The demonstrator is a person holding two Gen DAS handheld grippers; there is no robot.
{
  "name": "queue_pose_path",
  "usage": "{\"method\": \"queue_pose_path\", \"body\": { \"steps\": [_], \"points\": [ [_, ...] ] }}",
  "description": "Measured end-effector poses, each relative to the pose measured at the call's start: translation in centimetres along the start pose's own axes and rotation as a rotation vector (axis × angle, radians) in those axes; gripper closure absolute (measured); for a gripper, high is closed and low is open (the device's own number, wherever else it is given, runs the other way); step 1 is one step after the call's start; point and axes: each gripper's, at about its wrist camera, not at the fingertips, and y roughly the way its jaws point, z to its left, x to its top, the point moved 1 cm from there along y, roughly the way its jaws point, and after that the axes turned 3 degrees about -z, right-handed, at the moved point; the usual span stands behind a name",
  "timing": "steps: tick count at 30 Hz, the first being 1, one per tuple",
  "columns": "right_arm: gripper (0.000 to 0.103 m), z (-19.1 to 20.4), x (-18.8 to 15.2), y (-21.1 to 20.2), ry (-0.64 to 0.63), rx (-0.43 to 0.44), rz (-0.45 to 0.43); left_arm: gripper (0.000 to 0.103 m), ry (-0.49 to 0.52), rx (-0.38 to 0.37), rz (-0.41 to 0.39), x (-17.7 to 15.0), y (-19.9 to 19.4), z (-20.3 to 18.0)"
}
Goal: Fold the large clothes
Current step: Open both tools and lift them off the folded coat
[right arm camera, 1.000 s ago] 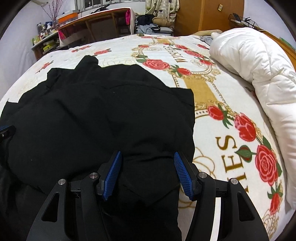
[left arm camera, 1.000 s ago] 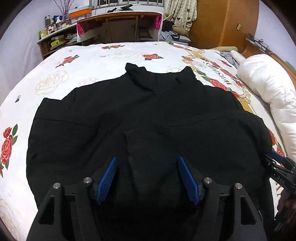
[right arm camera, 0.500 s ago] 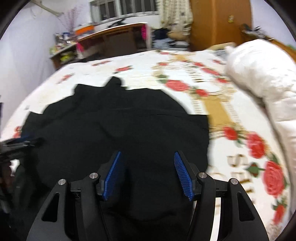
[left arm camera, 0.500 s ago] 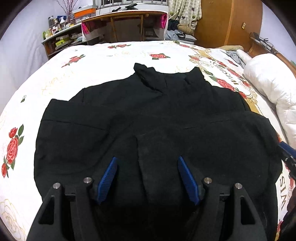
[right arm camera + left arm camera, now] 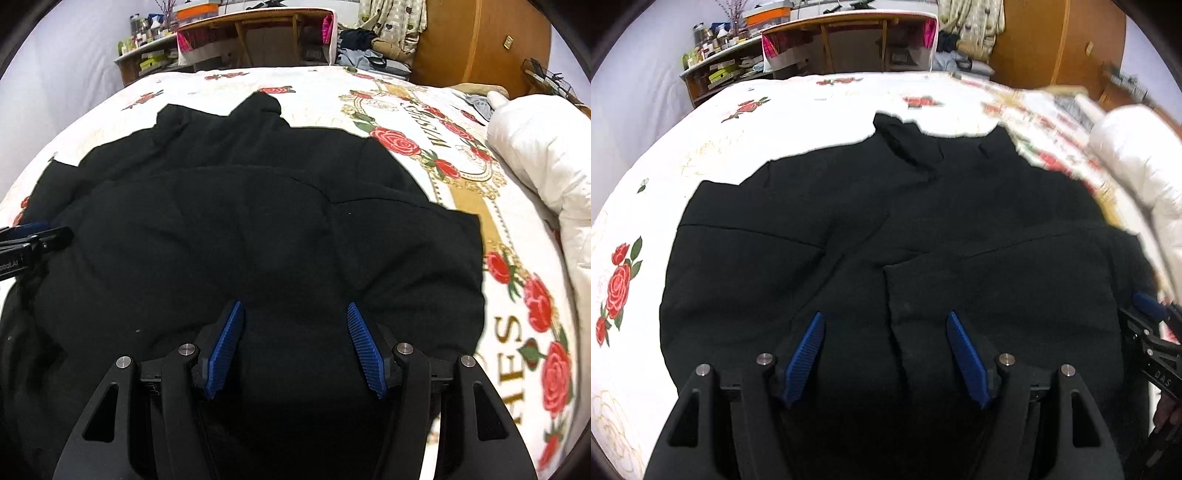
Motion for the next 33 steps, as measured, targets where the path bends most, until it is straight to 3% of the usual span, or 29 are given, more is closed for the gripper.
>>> {"method": "queue_pose_path", "body": {
  "steps": [2,6,11,20,21,23,33],
  "points": [
    [0.044,-0.2,0.3,-2.4,0.027,0.044,-0.059,0.031,-0.003,-0.007,-0.027,0.1,-1.6,0.4],
    [0.044,-0.6,0.4,-7.0,0.066,0.045,-0.115,0.031,-0.023,-0.046,-0.078,-0.4,-5.4,1.2],
    [0.044,0.1,-0.7,-11.1,0.054,0.026,-0.135,0.031,0.003,-0.048,-0.103,-2.5,-10.2,1.8],
    [0.043,2.1,-7.1,-18.3,0.053,0.043,-0.168,0.024,0.039,-0.088,-0.124,-8.9,-17.4,3.8],
    [0.032,2.2,-8.0,-19.1,0.064,0.054,-0.172,0.022,0.034,-0.09,-0.13,-9.7,-18.0,4.2],
    [0.023,2.4,-9.7,-20.3,0.082,0.057,-0.166,0.021,0.02,-0.081,-0.117,-11.2,-19.1,5.0],
    [0.023,2.6,-16.2,-25.2,0.168,0.023,-0.156,0.019,0.025,-0.091,-0.081,-18.2,-23.6,7.8]
  ]
}}
